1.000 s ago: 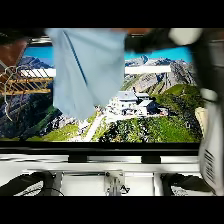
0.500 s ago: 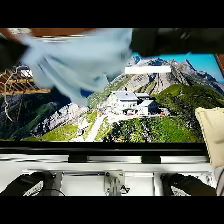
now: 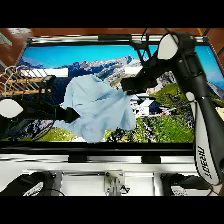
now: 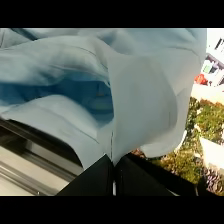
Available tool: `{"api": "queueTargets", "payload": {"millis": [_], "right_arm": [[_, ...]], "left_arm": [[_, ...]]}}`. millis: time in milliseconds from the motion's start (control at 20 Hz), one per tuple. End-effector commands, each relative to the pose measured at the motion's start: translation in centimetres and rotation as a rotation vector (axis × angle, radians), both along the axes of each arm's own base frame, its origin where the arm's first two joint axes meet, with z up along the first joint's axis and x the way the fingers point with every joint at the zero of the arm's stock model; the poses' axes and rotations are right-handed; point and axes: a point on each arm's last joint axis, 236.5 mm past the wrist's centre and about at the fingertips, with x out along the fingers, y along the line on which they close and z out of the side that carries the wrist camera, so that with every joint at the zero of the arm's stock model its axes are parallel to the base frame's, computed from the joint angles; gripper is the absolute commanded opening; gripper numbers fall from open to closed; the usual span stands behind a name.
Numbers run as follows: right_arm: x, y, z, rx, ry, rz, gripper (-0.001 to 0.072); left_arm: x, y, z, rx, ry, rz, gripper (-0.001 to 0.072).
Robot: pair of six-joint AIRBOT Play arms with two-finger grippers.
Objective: Fold the shirts.
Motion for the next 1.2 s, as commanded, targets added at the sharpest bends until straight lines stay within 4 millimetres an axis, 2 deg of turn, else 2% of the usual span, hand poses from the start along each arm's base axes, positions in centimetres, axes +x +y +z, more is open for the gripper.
{"api": "queueTargets", "payload": {"millis": [0, 100, 150, 200, 250, 400, 500, 600, 650, 750, 900, 1100, 1150], "right_arm": [[-3.1, -1.3, -2.8, -0.119, 0.176, 0.019, 0.0057], [-5.0, -2.2, -4.6, -0.247, 0.220, 0.052, 0.0057], [-5.7, -2.2, -5.7, -0.293, 0.233, 0.067, 0.0057], [-6.4, -2.1, -7.0, -0.336, 0.242, 0.079, 0.0058], [-6.8, -2.0, -8.0, -0.368, 0.243, 0.086, 0.0057], [-6.9, -1.7, -9.8, -0.393, 0.230, 0.077, 0.0057], [-6.0, -2.2, -9.9, -0.407, 0.204, 0.042, 0.0058], [-5.6, -2.8, -9.9, -0.421, 0.195, 0.027, 0.0057], [-5.6, -2.9, -9.9, -0.422, 0.196, 0.023, 0.0058], [-5.6, -2.8, -9.9, -0.420, 0.196, 0.023, 0.0057], [-5.5, -2.7, -9.9, -0.417, 0.193, 0.025, 0.0057], [-5.0, -2.3, -10.0, -0.400, 0.170, 0.024, 0.0057], [-5.0, -2.3, -10.0, -0.397, 0.171, 0.025, 0.0057]], "left_arm": [[1.3, 0.0, 0.0, -0.022, -0.044, 0.021, 0.0623], [4.8, 2.3, 2.4, -0.002, -0.164, 0.092, 0.0622], [6.1, 3.6, 2.9, 0.005, -0.183, 0.129, 0.0622], [6.8, 4.4, 2.3, 0.015, -0.162, 0.149, 0.0622], [6.7, 4.7, 0.9, 0.025, -0.108, 0.147, 0.0622], [3.8, 2.8, -5.7, 0.074, 0.150, 0.024, 0.0622], [2.4, -0.2, -9.1, 0.070, 0.262, -0.050, 0.0622], [1.0, -3.6, -11.2, 0.047, 0.321, -0.126, 0.0622], [0.7, -4.6, -12.1, 0.055, 0.328, -0.146, 0.0621], [1.5, -5.4, -12.8, 0.056, 0.301, -0.133, 0.0618], [2.7, -5.2, -12.9, 0.051, 0.268, -0.098, 0.0618], [2.7, -5.5, -15.1, 0.054, 0.330, -0.058, 0.0600], [2.8, -5.7, -15.2, 0.052, 0.339, -0.059, 0.0468]]}}
